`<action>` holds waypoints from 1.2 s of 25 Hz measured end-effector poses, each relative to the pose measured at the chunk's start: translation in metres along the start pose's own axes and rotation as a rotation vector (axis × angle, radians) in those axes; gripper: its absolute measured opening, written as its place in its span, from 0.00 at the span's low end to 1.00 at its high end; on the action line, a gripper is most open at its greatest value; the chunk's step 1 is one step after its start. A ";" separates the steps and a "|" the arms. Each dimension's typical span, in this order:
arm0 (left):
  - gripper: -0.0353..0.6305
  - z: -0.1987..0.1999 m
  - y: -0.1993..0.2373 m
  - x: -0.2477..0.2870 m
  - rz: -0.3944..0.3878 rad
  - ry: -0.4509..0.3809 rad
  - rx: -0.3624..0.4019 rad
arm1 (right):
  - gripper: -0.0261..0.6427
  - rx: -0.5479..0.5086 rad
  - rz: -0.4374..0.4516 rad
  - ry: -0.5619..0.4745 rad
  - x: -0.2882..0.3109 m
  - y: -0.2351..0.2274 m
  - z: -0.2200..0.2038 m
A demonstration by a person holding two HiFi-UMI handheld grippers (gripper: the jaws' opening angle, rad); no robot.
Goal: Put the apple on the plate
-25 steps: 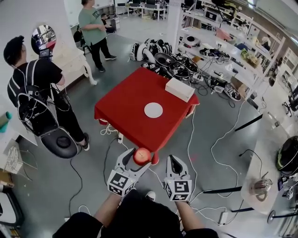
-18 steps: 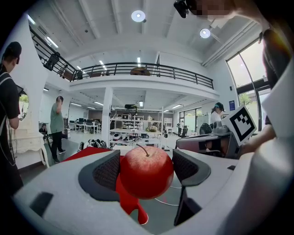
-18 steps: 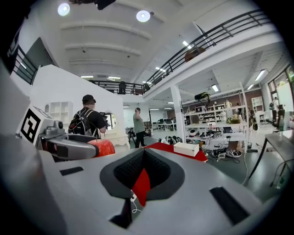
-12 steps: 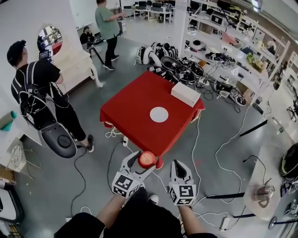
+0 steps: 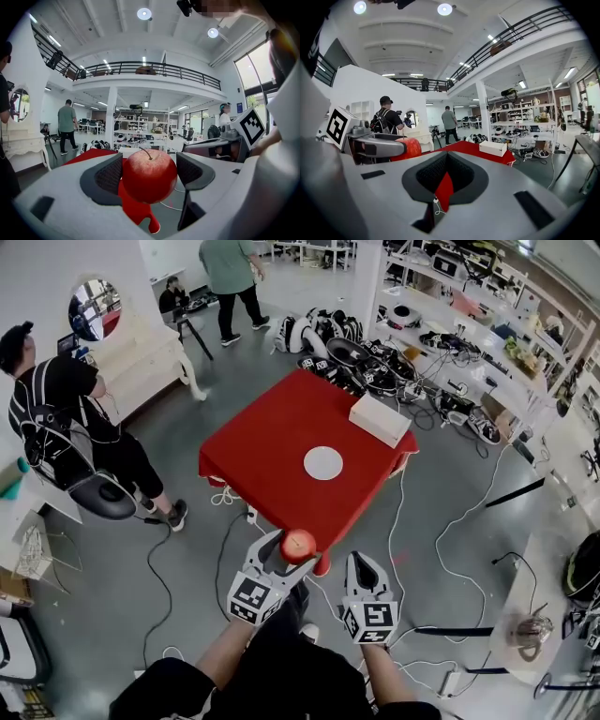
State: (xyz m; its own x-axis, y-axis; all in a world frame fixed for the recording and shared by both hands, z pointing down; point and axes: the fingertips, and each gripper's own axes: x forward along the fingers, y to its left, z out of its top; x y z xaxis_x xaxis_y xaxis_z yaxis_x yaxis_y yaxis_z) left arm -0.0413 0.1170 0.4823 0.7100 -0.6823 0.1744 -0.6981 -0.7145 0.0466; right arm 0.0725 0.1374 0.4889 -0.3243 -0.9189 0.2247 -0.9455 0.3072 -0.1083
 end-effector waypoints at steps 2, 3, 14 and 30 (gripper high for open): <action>0.59 0.004 0.013 0.017 -0.007 -0.003 -0.001 | 0.05 -0.004 -0.003 0.002 0.017 -0.008 0.007; 0.59 0.007 0.020 0.026 -0.010 -0.004 -0.001 | 0.05 -0.007 -0.004 0.003 0.027 -0.012 0.010; 0.59 0.021 0.125 0.127 -0.028 -0.001 -0.024 | 0.05 -0.031 -0.009 0.052 0.161 -0.047 0.045; 0.59 0.030 0.213 0.248 -0.099 0.061 -0.001 | 0.05 0.016 -0.037 0.096 0.288 -0.109 0.069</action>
State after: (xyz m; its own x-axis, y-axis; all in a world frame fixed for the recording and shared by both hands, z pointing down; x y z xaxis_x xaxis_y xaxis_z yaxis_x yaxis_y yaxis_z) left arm -0.0109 -0.2093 0.5061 0.7685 -0.5976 0.2286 -0.6249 -0.7778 0.0677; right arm 0.0848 -0.1774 0.4990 -0.2912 -0.9013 0.3207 -0.9565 0.2688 -0.1131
